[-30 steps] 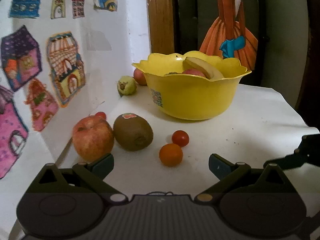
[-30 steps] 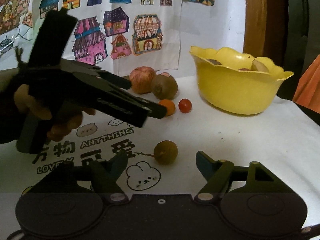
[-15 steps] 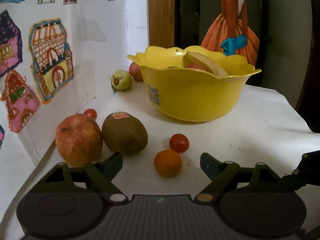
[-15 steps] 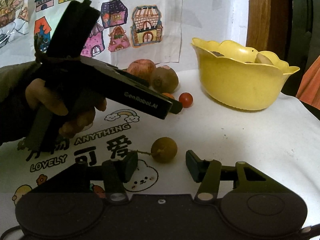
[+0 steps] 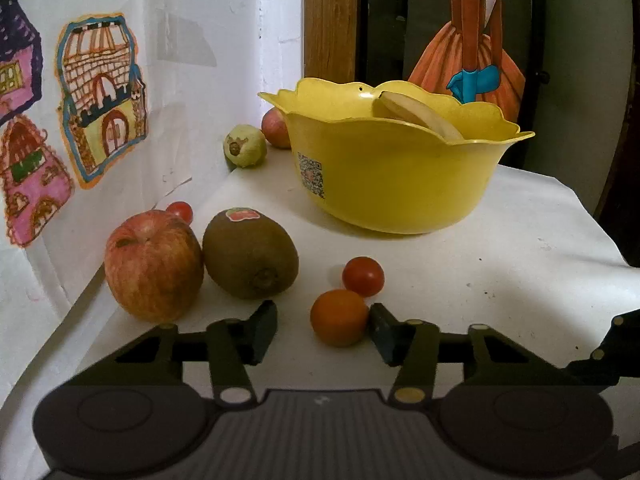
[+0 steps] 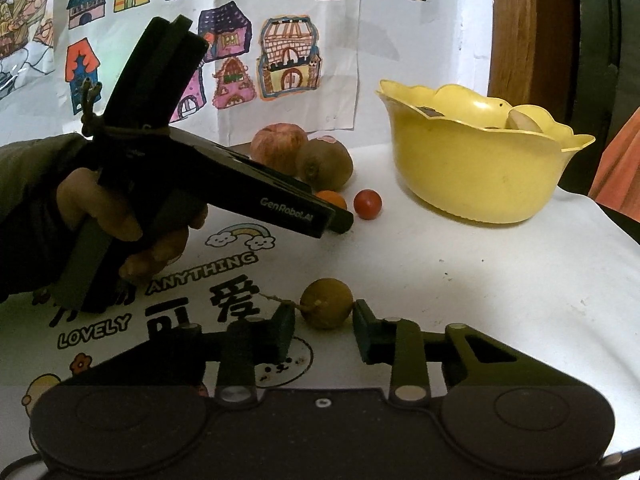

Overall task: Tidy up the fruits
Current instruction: 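Close the right gripper on the longan while the left gripper closes on the orange tomato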

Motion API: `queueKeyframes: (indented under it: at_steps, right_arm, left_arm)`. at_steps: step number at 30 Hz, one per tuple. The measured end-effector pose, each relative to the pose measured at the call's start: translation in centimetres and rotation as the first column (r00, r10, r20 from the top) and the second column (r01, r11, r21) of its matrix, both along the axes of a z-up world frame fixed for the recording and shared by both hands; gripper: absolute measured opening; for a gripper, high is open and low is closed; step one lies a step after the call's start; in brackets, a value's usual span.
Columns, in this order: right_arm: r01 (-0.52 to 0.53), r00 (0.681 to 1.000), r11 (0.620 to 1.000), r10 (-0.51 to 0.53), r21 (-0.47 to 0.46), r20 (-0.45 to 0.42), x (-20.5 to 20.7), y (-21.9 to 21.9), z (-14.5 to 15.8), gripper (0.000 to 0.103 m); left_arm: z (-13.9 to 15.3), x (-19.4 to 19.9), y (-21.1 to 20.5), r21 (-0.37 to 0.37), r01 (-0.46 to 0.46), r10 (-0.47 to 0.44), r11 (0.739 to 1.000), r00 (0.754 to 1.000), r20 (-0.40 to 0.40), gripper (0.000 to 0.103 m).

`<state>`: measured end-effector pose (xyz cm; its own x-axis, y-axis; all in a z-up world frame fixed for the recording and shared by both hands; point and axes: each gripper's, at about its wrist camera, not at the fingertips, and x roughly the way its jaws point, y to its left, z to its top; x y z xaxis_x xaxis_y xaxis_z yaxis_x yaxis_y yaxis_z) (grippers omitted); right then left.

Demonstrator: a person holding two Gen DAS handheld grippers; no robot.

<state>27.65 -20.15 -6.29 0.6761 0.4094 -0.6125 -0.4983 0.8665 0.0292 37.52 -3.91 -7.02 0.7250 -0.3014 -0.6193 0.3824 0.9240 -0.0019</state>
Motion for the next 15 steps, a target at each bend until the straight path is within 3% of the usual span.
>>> queueKeyframes:
  at_steps: [5,15]
  right_arm:
    - [-0.001,1.0,1.0,0.001,-0.001,0.0,-0.02,-0.03,-0.01,0.031]
    - [-0.009,1.0,1.0,0.009,0.004,-0.001,0.22,0.15,-0.02,0.037]
  left_arm:
    - [0.08,-0.48,-0.31,0.007,0.017,-0.017,1.0,1.0,0.007,0.035]
    - [0.12,-0.59,-0.82,0.022,0.015,-0.016,1.0,1.0,0.014,0.033]
